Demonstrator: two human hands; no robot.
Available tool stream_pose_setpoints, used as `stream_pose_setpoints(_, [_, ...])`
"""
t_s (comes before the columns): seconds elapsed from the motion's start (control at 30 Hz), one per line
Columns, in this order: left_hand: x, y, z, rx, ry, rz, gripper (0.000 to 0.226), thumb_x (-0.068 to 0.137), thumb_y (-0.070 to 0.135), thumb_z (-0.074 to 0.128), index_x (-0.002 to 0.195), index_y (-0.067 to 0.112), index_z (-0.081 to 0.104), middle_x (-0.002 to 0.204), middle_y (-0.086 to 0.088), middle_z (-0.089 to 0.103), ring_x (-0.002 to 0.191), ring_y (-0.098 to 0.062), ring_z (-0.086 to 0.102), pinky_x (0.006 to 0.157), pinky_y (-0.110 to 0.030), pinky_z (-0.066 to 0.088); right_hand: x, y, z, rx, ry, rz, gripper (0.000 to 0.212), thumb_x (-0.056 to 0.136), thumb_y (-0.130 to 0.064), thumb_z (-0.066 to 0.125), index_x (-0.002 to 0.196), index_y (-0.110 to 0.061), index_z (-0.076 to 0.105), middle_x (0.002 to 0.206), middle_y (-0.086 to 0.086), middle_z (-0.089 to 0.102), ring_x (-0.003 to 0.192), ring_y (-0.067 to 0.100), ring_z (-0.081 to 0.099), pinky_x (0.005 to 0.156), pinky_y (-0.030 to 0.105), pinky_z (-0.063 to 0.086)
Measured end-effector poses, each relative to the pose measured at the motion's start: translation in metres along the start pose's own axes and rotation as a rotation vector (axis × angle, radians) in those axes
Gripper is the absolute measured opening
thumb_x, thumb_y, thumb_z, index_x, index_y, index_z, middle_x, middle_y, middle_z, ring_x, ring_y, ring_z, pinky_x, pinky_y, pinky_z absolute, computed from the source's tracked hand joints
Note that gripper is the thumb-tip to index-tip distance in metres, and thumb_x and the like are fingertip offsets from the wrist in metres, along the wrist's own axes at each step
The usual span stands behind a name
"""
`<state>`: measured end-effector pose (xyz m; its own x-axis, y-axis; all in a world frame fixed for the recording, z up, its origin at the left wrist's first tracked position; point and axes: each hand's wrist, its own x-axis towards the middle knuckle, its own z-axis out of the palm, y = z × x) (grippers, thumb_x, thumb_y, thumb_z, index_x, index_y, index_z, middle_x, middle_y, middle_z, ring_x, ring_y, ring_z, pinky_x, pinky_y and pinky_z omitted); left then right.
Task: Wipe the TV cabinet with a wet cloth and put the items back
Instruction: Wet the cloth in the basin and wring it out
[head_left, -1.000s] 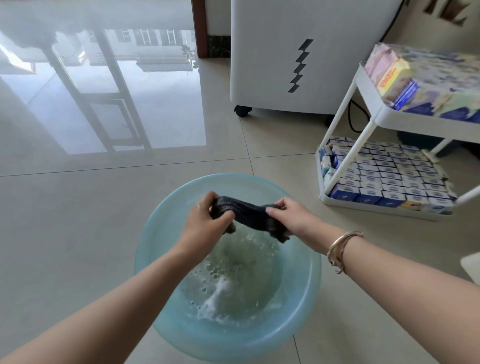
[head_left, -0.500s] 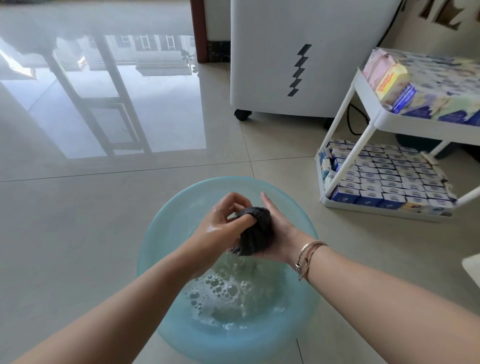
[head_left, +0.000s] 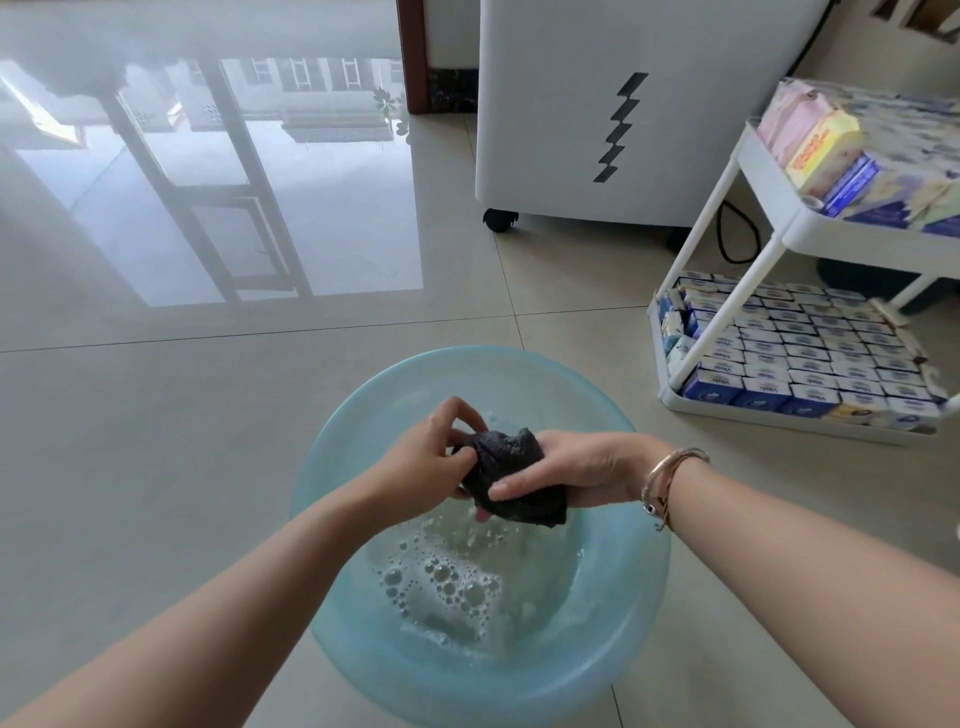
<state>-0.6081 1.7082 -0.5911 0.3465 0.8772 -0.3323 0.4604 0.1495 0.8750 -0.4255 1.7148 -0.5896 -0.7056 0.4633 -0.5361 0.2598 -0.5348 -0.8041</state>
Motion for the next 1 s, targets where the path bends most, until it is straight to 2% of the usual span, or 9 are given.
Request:
stream_pose_setpoints(0.13, [0.001, 0.003, 0.002, 0.140, 0.062, 0.131, 0.029, 0.079, 0.006, 0.043, 0.096, 0.022, 0.059, 0.094, -0.003, 0.067, 0.086, -0.026, 0.066, 0.078, -0.049, 0.055, 0.000, 0.004, -0.002, 0.013, 0.009, 0.033, 0.034, 0.092, -0.018, 0.059, 0.124, -0.009, 0.053, 0.116, 0.016, 0.060, 0.110, 0.024, 0.058, 0.093, 0.033, 0.050])
stream_pose_setpoints(0.2, [0.000, 0.009, 0.001, 0.151, 0.112, 0.229, 0.029, 0.070, 0.012, 0.043, 0.088, 0.026, 0.062, 0.084, 0.002, 0.067, 0.082, -0.019, 0.064, 0.080, -0.044, 0.054, -0.002, 0.008, -0.005, 0.208, 0.013, 0.026, 0.054, 0.084, -0.044, 0.061, 0.127, -0.012, 0.054, 0.125, 0.014, 0.057, 0.120, 0.026, 0.053, 0.106, 0.046, 0.040])
stream_pose_setpoints(0.27, [0.000, 0.017, 0.000, 0.107, 0.108, 0.301, 0.031, 0.068, 0.010, 0.042, 0.086, 0.024, 0.063, 0.082, 0.002, 0.068, 0.082, -0.015, 0.064, 0.082, -0.036, 0.053, -0.003, 0.013, -0.010, 0.448, 0.040, 0.016, 0.078, 0.072, -0.066, 0.062, 0.130, -0.014, 0.056, 0.130, 0.011, 0.057, 0.124, 0.028, 0.051, 0.104, 0.055, 0.039])
stream_pose_setpoints(0.4, [-0.001, 0.030, 0.001, -0.015, 0.065, 0.352, 0.032, 0.069, 0.004, 0.041, 0.087, 0.018, 0.064, 0.085, -0.001, 0.069, 0.079, -0.009, 0.063, 0.078, -0.018, 0.047, 0.003, 0.025, -0.016, 0.678, 0.136, 0.027, 0.103, 0.066, -0.090, 0.037, 0.135, -0.015, 0.052, 0.139, 0.015, 0.051, 0.128, 0.044, 0.043, 0.102, 0.069, 0.029])
stream_pose_setpoints(0.53, [0.000, 0.030, -0.001, -0.077, 0.031, 0.360, 0.033, 0.070, 0.002, 0.040, 0.089, 0.016, 0.064, 0.090, -0.007, 0.069, 0.083, -0.012, 0.064, 0.077, -0.015, 0.046, 0.012, 0.037, -0.013, 0.707, 0.064, 0.091, 0.112, 0.062, -0.096, 0.024, 0.137, -0.018, 0.049, 0.140, 0.027, 0.045, 0.127, 0.051, 0.041, 0.104, 0.070, 0.025])
stream_pose_setpoints(0.7, [-0.002, 0.025, -0.002, -0.057, -0.033, 0.347, 0.037, 0.069, 0.001, 0.042, 0.091, 0.013, 0.069, 0.090, 0.001, 0.071, 0.090, -0.013, 0.066, 0.077, -0.015, 0.048, 0.015, 0.039, -0.005, 0.803, 0.060, 0.038, 0.113, 0.064, -0.092, 0.031, 0.126, -0.001, 0.059, 0.131, 0.029, 0.052, 0.125, 0.047, 0.046, 0.106, 0.057, 0.034])
stream_pose_setpoints(0.83, [-0.001, 0.018, -0.003, 0.074, -0.044, 0.309, 0.035, 0.067, 0.007, 0.047, 0.090, 0.019, 0.071, 0.087, 0.005, 0.071, 0.089, -0.011, 0.065, 0.078, -0.018, 0.050, 0.012, 0.029, -0.002, 0.773, 0.051, -0.049, 0.086, 0.058, -0.070, 0.070, 0.116, -0.007, 0.064, 0.107, 0.013, 0.066, 0.100, 0.025, 0.063, 0.089, 0.035, 0.053])
stream_pose_setpoints(0.93, [0.004, 0.011, -0.005, 0.194, -0.002, 0.309, 0.032, 0.070, 0.002, 0.054, 0.089, 0.022, 0.070, 0.091, 0.005, 0.064, 0.086, -0.008, 0.061, 0.074, -0.017, 0.048, 0.013, 0.026, -0.001, 0.444, 0.021, -0.035, 0.059, 0.054, -0.040, 0.090, 0.103, -0.016, 0.066, 0.096, 0.003, 0.066, 0.090, 0.012, 0.063, 0.073, 0.022, 0.052])
stream_pose_setpoints(1.0, [0.008, 0.008, -0.005, 0.371, -0.008, 0.339, 0.034, 0.072, -0.003, 0.053, 0.093, 0.021, 0.066, 0.093, 0.001, 0.061, 0.085, -0.013, 0.057, 0.072, -0.021, 0.047, 0.016, 0.022, 0.003, 0.182, 0.058, 0.027, 0.038, 0.069, -0.013, 0.082, 0.097, -0.015, 0.057, 0.091, 0.002, 0.058, 0.079, 0.006, 0.059, 0.066, 0.018, 0.048])
